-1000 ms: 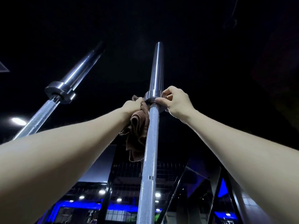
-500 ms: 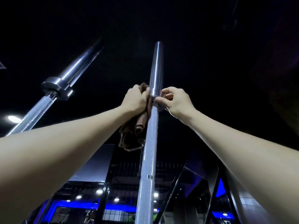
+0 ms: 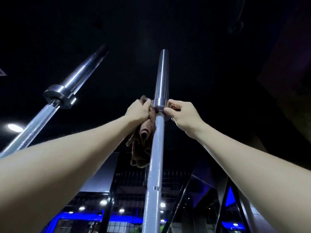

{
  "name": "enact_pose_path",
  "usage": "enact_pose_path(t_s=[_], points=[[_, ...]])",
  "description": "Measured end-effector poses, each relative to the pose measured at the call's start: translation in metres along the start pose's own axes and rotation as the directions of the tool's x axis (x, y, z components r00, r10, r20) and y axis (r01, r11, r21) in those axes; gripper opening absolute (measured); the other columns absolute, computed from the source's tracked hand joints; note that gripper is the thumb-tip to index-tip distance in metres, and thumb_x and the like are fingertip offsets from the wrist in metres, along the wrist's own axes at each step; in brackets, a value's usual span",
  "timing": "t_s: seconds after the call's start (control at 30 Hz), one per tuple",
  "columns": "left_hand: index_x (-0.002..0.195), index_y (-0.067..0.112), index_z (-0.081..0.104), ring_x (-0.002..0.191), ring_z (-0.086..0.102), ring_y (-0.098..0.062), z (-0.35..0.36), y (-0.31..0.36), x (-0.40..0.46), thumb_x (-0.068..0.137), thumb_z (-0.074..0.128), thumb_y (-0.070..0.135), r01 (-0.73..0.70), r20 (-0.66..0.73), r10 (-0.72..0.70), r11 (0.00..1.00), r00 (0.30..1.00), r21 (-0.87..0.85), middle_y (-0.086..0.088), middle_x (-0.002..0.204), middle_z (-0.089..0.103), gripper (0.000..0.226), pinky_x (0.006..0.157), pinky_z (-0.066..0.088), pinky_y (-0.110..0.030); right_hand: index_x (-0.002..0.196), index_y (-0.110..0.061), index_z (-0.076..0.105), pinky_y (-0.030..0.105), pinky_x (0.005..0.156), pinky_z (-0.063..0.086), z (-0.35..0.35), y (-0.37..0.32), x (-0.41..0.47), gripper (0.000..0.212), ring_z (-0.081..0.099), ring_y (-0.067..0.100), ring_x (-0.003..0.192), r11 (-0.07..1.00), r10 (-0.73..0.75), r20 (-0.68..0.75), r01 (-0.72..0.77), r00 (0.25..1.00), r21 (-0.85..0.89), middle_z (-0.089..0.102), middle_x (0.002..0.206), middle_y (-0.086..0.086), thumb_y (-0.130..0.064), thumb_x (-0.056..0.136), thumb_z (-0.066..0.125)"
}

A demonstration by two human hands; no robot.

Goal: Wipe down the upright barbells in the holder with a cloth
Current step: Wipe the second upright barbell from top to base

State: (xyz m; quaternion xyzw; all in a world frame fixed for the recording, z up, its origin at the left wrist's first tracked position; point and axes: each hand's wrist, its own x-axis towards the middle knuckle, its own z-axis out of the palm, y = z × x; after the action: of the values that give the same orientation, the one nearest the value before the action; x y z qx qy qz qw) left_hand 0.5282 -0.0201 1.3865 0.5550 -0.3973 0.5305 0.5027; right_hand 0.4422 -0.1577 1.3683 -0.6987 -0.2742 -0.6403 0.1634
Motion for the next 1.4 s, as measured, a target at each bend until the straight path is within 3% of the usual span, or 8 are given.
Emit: enact_pose_path(t_s=[0.17,0.3,0.43,0.67,0.87,1.0,1.2,1.4], points=[[0.107,-0.001,0.063,0.093,0.059,-0.024,0.007,-0.018,-0.016,0.098,0.043,0.034,0.198,0.089,-0.185,0.966,0.979,-0.168,-0.013,0.106,0.065,0.041,0.074,0.038,-0.025,0.099,0.003,0.067,0.019,0.055,0.029,-0.001,0.013,-0.012,0.019,0.035,-0.001,0.047,0.983,0.172,0.042,-0.174,0.984,0.065,0.043,0.059,-0.013,-0.008,0.093,0.052],[0.111,0.001,0.061,0.097,0.059,-0.022,-0.012,0.016,-0.005,0.098,0.044,0.035,-0.1,-0.19,0.083,0.992,0.978,-0.081,-0.011,0.106,0.064,0.04,0.071,0.033,-0.019,0.091,-0.012,0.069,0.027,0.069,0.042,-0.004,-0.01,-0.013,0.024,0.053,0.012,0.072,0.994,0.052,-0.041,-0.056,0.998,-0.098,0.061,0.078,-0.007,-0.001,0.088,0.047],[0.093,0.009,0.054,0.068,0.05,-0.01,-0.01,0.044,-0.004,0.096,0.048,0.037,-0.285,-0.177,0.282,0.958,0.943,0.01,-0.005,0.09,0.056,0.028,0.052,0.031,-0.016,0.078,-0.008,0.06,0.032,0.068,0.043,-0.005,-0.031,-0.006,0.017,0.053,0.022,0.075,0.955,0.018,0.013,-0.013,1.0,-0.296,0.063,0.079,0.007,0.0,0.079,0.045],[0.115,-0.003,0.058,0.11,0.055,-0.034,-0.001,0.008,-0.005,0.101,0.035,0.036,0.068,-0.003,-0.068,0.996,0.998,0.052,-0.022,0.117,0.06,0.048,0.079,0.036,-0.028,0.067,-0.017,0.049,0.027,0.062,0.036,-0.006,-0.03,-0.013,0.024,0.045,0.016,0.067,0.977,0.122,0.099,-0.102,0.988,-0.186,0.051,0.07,-0.001,0.005,0.076,0.046],[0.094,0.014,0.06,0.089,0.052,-0.013,-0.014,0.031,-0.015,0.096,0.048,0.037,-0.307,-0.052,0.305,0.951,0.951,-0.034,-0.012,0.106,0.055,0.026,0.076,0.042,-0.021,0.078,-0.005,0.053,0.027,0.063,0.035,0.001,-0.03,-0.011,0.014,0.044,0.018,0.07,0.981,0.161,0.101,-0.148,0.982,-0.127,0.048,0.07,0.0,0.006,0.075,0.045],[0.111,0.02,0.061,0.107,0.04,-0.019,-0.009,0.024,-0.02,0.094,0.053,0.04,-0.128,-0.066,0.125,0.991,0.99,-0.044,-0.003,0.111,0.036,0.027,0.091,0.035,-0.026,0.09,-0.004,0.059,0.023,0.069,0.038,0.003,-0.034,-0.02,0.026,0.049,0.015,0.084,0.987,0.144,0.116,-0.135,0.983,-0.082,0.053,0.08,-0.004,0.01,0.076,0.042],[0.108,0.01,0.064,0.087,0.054,-0.014,-0.019,0.009,-0.034,0.092,0.06,0.032,-0.047,-0.031,0.046,0.999,0.998,-0.026,0.0,0.094,0.058,0.027,0.065,0.031,-0.013,0.127,0.001,0.053,0.03,0.101,0.037,-0.005,-0.036,-0.029,0.047,0.046,0.027,0.129,0.976,0.199,0.175,-0.178,0.964,-0.127,0.051,0.137,0.014,0.012,0.083,0.04],[0.096,0.012,0.055,0.076,0.054,-0.01,-0.021,0.024,-0.057,0.08,0.075,0.027,-0.271,-0.14,0.256,0.957,0.957,-0.104,0.0,0.085,0.057,0.029,0.061,0.038,-0.005,0.11,0.0,0.062,0.034,0.083,0.048,-0.002,-0.039,-0.029,0.039,0.06,0.026,0.104,0.962,0.24,0.134,-0.216,0.961,-0.169,0.063,0.119,0.016,0.005,0.076,0.044]])
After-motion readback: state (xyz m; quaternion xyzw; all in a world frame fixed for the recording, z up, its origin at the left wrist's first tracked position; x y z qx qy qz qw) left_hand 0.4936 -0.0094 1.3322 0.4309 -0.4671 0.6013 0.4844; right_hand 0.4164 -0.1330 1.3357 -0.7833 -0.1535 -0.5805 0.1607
